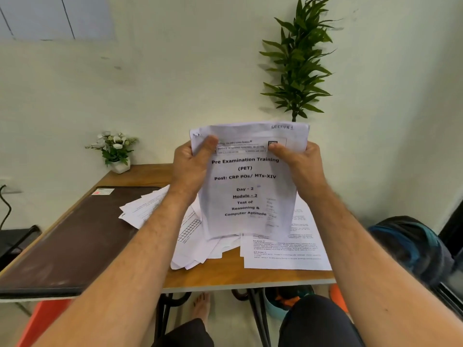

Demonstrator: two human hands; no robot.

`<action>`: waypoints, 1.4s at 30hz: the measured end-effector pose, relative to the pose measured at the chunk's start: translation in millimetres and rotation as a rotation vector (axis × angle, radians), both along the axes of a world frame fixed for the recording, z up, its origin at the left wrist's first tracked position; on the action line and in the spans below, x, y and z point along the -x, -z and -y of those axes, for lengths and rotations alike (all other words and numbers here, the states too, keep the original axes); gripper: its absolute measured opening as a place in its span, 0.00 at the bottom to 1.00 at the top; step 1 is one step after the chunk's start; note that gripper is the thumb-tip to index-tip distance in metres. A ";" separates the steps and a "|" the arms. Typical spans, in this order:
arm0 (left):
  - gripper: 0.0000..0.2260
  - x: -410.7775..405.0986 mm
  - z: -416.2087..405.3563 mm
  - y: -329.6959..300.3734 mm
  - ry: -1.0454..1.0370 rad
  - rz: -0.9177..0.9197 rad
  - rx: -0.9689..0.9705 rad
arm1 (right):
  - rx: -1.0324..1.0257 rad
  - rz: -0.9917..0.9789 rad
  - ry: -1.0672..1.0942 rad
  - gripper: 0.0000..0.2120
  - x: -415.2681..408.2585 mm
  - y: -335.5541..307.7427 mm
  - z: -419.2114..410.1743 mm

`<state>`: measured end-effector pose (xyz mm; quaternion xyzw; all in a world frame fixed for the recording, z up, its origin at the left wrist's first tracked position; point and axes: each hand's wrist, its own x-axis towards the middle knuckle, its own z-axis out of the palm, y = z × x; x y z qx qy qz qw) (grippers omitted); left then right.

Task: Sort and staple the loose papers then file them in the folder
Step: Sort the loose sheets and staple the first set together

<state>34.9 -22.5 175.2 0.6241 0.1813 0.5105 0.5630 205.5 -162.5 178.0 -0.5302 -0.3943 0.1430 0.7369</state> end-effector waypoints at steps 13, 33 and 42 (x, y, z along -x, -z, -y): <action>0.08 1.6 11.1 10.7 -0.018 -0.030 -0.013 | 0.034 0.031 -0.022 0.09 1.5 3.6 3.9; 0.09 5.2 15.9 47.8 0.062 -0.105 0.090 | 0.176 0.003 -0.004 0.12 -2.7 40.3 7.3; 0.07 -6.7 -7.1 -13.4 -0.010 0.005 -0.105 | 0.200 -0.028 -0.153 0.14 -9.5 25.3 9.3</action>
